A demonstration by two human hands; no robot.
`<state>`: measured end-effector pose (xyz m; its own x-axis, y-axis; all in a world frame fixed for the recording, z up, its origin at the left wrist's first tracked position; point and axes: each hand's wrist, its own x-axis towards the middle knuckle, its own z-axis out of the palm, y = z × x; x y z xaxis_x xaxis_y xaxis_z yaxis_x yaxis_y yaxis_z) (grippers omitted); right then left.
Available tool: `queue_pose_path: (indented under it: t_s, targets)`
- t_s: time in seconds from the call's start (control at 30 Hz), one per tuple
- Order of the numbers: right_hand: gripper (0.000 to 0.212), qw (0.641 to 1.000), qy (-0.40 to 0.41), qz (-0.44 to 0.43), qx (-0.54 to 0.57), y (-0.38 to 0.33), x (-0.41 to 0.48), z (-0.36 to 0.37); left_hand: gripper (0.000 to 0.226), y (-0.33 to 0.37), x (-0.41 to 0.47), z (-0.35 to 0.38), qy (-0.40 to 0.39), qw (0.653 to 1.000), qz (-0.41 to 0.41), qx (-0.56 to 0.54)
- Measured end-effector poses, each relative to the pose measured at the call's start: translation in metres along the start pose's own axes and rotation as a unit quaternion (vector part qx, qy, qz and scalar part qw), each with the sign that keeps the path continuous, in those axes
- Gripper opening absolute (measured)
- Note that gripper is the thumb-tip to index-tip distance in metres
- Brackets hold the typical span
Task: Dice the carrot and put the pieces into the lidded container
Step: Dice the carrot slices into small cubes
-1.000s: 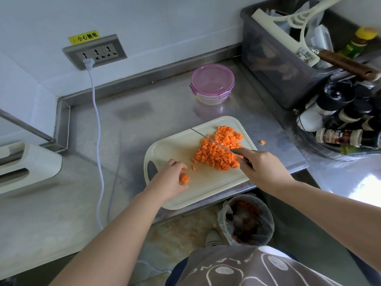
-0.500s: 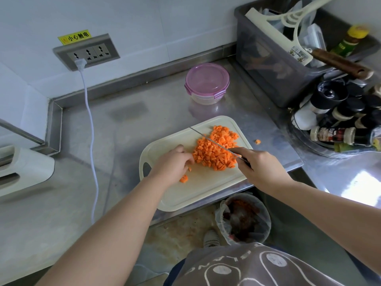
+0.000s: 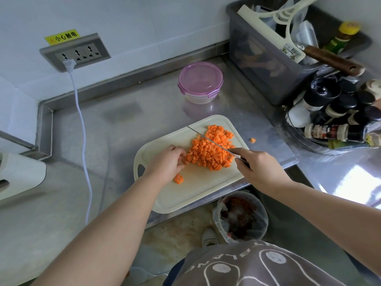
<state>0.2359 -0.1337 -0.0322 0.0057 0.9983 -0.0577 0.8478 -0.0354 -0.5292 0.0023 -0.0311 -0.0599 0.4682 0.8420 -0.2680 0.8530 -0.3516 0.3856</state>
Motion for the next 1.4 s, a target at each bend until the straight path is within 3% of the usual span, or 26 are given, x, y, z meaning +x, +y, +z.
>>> queue_pose_path:
  t_s: [0.3, 0.5, 0.63, 0.7, 0.9, 1.4]
  targets:
    - [0.032, 0.998, -0.031, 0.030, 0.036, -0.012, -0.002, 0.007, 0.008, 0.001, -0.001, 0.004, 0.019, 0.998, -0.057, -0.005]
    - [0.024, 0.992, -0.095, 0.053, 0.070, -0.033, 0.000, 0.020, 0.012, 0.011, -0.008, 0.017, 0.059, 0.986, -0.139, -0.068]
    - [0.027, 0.988, -0.130, 0.071, 0.043, -0.046, -0.004, 0.029, 0.014, 0.009, -0.013, 0.017, 0.066, 0.972, -0.163, -0.156]
    - [0.019, 0.987, -0.145, 0.072, 0.016, -0.049, -0.007, 0.033, 0.013, 0.007, -0.016, 0.016, 0.065, 0.967, -0.172, -0.174]
    - [0.026, 0.978, -0.183, 0.071, -0.063, -0.058, -0.011, 0.041, 0.007, 0.010, -0.018, 0.016, 0.081, 0.968, -0.188, -0.144]
    - [0.028, 0.971, -0.209, 0.083, -0.078, -0.067, -0.010, 0.042, 0.007, 0.015, -0.015, 0.018, 0.073, 0.974, -0.194, -0.091]
